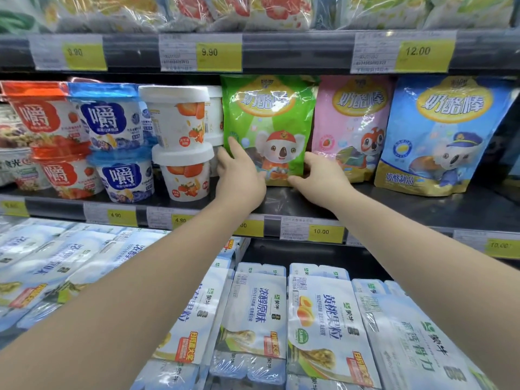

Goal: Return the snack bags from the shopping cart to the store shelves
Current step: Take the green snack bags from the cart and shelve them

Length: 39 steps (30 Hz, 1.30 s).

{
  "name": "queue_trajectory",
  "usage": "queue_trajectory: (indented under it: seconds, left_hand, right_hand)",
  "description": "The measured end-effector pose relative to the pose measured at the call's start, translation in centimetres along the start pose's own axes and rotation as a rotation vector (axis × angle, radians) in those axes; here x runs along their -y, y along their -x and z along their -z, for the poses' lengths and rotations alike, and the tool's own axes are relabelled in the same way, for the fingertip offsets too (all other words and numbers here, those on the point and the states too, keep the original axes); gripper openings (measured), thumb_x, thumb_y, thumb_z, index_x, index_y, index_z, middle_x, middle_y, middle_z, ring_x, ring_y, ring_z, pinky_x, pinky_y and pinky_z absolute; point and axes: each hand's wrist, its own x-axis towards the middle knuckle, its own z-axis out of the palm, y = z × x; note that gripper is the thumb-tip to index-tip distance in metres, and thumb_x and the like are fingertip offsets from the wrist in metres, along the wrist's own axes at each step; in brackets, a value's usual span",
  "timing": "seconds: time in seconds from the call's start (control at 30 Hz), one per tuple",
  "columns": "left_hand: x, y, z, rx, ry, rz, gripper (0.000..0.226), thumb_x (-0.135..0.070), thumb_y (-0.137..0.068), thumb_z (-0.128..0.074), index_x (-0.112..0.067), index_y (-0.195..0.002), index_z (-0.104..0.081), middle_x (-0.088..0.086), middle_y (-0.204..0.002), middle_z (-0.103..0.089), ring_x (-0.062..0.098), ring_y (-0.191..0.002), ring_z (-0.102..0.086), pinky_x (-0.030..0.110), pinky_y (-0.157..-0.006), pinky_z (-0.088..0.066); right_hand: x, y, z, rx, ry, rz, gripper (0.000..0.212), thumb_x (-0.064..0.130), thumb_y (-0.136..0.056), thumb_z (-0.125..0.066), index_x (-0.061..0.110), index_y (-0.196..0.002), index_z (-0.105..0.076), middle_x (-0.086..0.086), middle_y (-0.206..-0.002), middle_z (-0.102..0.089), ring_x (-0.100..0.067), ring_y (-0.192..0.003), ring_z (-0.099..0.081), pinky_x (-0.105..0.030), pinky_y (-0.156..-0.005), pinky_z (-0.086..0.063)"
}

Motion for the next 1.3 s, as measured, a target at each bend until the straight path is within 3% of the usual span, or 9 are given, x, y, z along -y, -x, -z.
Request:
queue_trajectory:
  seconds: [0.17,0.33,0.47,0.6,0.7,0.9,1.1,1.2,1.3]
  left_hand:
    - [-0.8,-0.4,-0.3,-0.032,-0.014,0.023,0.111,-0.041,-0.086,-0.073,-0.007,-0.156,0.007,0.016,-0.155,-0.014,0.034,-0.142,-0.025,0.043,-0.109,-0.036]
    - [-1.1,-0.6,-0.5,-0.070,-0.057,0.016,0.107,-0.044,-0.085,-0.073,-0.007,-0.154,0.000,0.015,-0.149,-0.020,0.034,-0.137,-0.029,0.044,-0.104,-0.039]
    - [-1.0,-0.6,-0.4,-0.064,-0.085,0.016,0.089,-0.043,-0.086,-0.072,-0.007,-0.145,-0.017,0.015,-0.143,-0.027,0.034,-0.132,-0.035,0.044,-0.098,-0.042]
    - [-0.9,-0.7,-0.5,-0.053,-0.150,-0.024,0.066,-0.043,-0.089,-0.069,-0.008,-0.133,-0.035,0.014,-0.136,-0.037,0.032,-0.128,-0.040,0.043,-0.093,-0.044]
    - [-0.7,-0.7,-0.6,-0.028,-0.232,-0.102,0.049,-0.042,-0.092,-0.063,-0.011,-0.126,-0.046,0.013,-0.129,-0.046,0.032,-0.123,-0.043,0.044,-0.090,-0.046]
    - [-0.6,-0.1,-0.7,-0.022,-0.289,-0.256,0.030,-0.039,-0.096,-0.057,-0.014,-0.114,-0.056,0.010,-0.118,-0.054,0.030,-0.117,-0.047,0.041,-0.079,-0.045]
    - [-1.9,0.8,-0.9,0.026,-0.083,-0.404,0.019,-0.035,-0.093,-0.057,-0.021,-0.103,-0.066,0.001,-0.099,-0.061,0.023,-0.096,-0.060,0.042,-0.079,-0.054]
    - [-4.2,1.7,-2.0,0.085,0.080,-0.457,0.021,-0.032,-0.090,-0.059,-0.020,-0.104,-0.069,0.000,-0.097,-0.067,0.019,-0.091,-0.063,0.040,-0.083,-0.054]
    - [-7.0,2.6,-3.6,0.184,0.144,-0.460,0.026,-0.026,-0.092,-0.061,-0.013,-0.114,-0.065,0.003,-0.104,-0.067,0.019,-0.095,-0.063,0.038,-0.089,-0.052]
  right_hand:
    - [0.5,0.6,-0.1,0.020,0.170,0.054,0.031,0.036,-0.096,-0.060,0.019,-0.122,-0.060,-0.004,-0.113,-0.067,-0.029,-0.105,-0.062,-0.042,-0.086,-0.055]
    - [0.5,-0.1,-0.2,-0.041,0.142,-0.024,0.017,0.030,-0.102,-0.055,0.014,-0.099,-0.051,-0.005,-0.095,-0.056,-0.031,-0.095,-0.058,-0.037,-0.076,-0.046]
    - [0.1,-0.8,-0.9,-0.160,0.005,-0.076,0.007,0.019,-0.097,-0.056,0.012,-0.097,-0.055,-0.009,-0.100,-0.067,-0.033,-0.092,-0.070,-0.044,-0.085,-0.057]
    - [0.0,-1.2,-0.9,-0.192,-0.007,-0.127,0.010,0.014,-0.096,-0.053,0.011,-0.092,-0.061,-0.012,-0.097,-0.069,-0.033,-0.088,-0.073,-0.045,-0.081,-0.061]
    - [0.1,-1.7,-0.9,-0.208,0.042,-0.141,0.017,0.024,-0.098,-0.059,0.012,-0.089,-0.068,-0.010,-0.085,-0.073,-0.028,-0.082,-0.074,-0.042,-0.078,-0.062]
    - [-0.1,-1.5,-0.9,-0.229,0.098,-0.171,0.030,0.041,-0.096,-0.064,0.012,-0.091,-0.072,-0.010,-0.082,-0.073,-0.026,-0.078,-0.072,-0.039,-0.078,-0.061]
    - [-0.8,0.0,1.0,-0.154,0.000,-0.165,0.036,0.043,-0.095,-0.063,0.013,-0.078,-0.074,-0.003,-0.060,-0.071,-0.016,-0.059,-0.071,-0.037,-0.071,-0.063]
    - [-2.8,1.6,2.9,-0.161,0.015,-0.118,0.032,0.041,-0.094,-0.060,0.019,-0.073,-0.071,-0.003,-0.068,-0.071,-0.023,-0.067,-0.071,-0.041,-0.071,-0.062]
    - [-5.2,2.9,4.9,-0.194,-0.002,-0.113,0.021,0.032,-0.092,-0.056,0.023,-0.084,-0.072,0.000,-0.075,-0.072,-0.022,-0.069,-0.072,-0.041,-0.073,-0.062]
